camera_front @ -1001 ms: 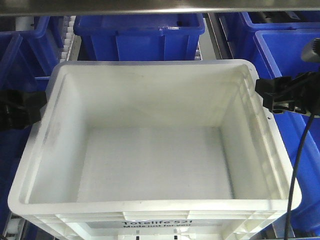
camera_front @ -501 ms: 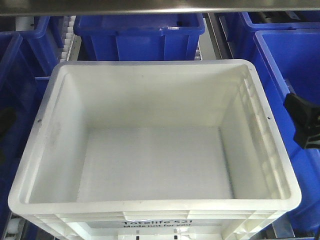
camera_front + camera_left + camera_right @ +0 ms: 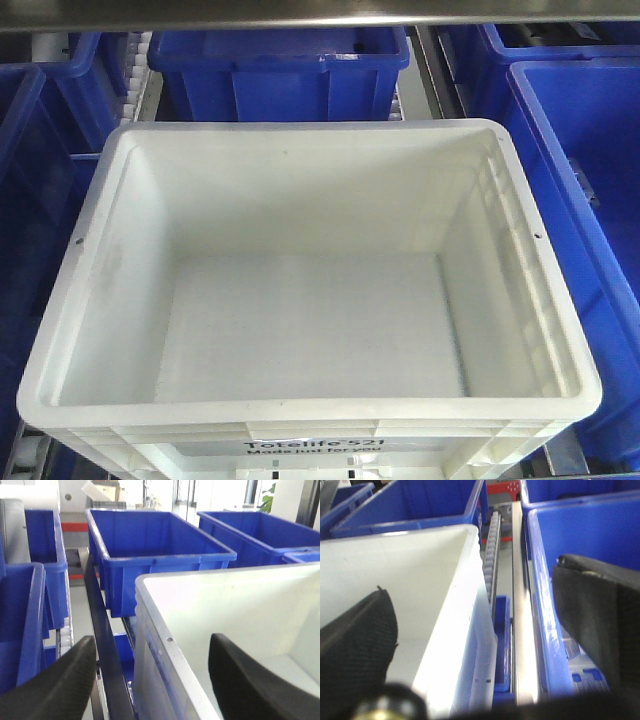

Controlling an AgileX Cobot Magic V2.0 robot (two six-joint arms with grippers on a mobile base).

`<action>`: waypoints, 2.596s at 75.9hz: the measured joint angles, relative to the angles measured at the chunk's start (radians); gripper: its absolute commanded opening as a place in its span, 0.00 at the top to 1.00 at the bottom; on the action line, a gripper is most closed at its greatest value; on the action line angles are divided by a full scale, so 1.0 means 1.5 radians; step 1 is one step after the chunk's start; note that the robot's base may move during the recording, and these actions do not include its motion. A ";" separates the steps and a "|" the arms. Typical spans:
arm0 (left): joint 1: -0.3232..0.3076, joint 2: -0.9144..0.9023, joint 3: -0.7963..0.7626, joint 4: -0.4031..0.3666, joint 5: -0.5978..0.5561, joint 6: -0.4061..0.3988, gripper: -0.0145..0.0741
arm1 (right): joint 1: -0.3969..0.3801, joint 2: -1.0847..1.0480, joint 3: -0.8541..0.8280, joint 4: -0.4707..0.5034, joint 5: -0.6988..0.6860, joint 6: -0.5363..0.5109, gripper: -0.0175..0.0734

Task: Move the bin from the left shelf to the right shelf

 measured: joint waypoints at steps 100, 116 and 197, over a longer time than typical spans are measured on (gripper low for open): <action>0.000 -0.005 0.001 0.000 -0.007 0.001 0.84 | 0.000 -0.011 0.000 -0.007 -0.015 0.000 0.82; 0.000 -0.005 0.001 0.000 -0.007 0.001 0.84 | 0.000 -0.011 0.000 -0.007 -0.015 0.000 0.82; 0.002 -0.017 0.020 0.053 0.006 0.018 0.84 | 0.000 -0.011 0.000 -0.007 -0.015 0.000 0.82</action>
